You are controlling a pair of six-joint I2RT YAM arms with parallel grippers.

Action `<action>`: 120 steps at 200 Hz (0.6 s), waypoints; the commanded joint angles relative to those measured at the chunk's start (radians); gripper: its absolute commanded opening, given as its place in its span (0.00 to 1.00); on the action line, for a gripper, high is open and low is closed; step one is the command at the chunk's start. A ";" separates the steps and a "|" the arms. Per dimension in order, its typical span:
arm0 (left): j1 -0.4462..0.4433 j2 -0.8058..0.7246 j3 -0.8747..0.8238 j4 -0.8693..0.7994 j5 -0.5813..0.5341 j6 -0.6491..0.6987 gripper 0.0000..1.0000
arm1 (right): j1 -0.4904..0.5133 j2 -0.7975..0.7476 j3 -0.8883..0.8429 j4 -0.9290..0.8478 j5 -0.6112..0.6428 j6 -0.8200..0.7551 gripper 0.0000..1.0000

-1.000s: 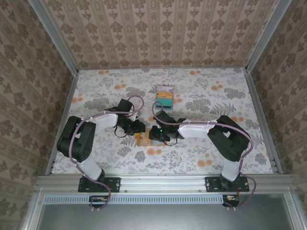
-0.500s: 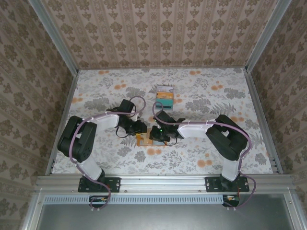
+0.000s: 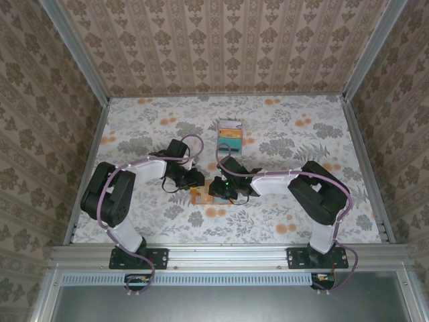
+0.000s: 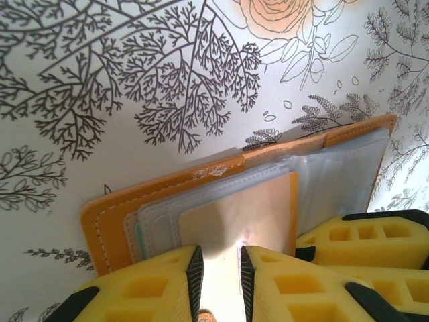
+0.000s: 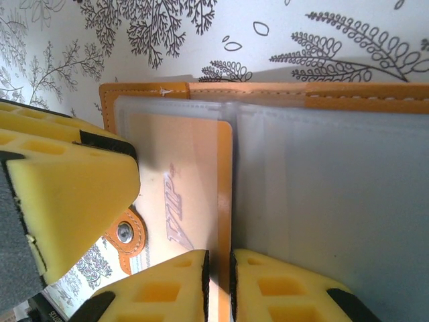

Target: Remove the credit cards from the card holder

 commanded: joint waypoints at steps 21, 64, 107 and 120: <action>-0.018 0.038 -0.007 -0.042 -0.020 -0.001 0.26 | -0.010 -0.032 -0.033 0.031 -0.008 0.024 0.19; -0.019 0.040 -0.007 -0.042 -0.020 0.000 0.26 | -0.016 -0.041 -0.051 0.054 -0.013 0.038 0.19; -0.019 0.042 -0.004 -0.044 -0.020 0.001 0.26 | -0.024 -0.050 -0.076 0.079 -0.019 0.051 0.19; -0.019 0.043 -0.004 -0.043 -0.020 0.002 0.26 | -0.025 -0.053 -0.082 0.085 -0.019 0.053 0.18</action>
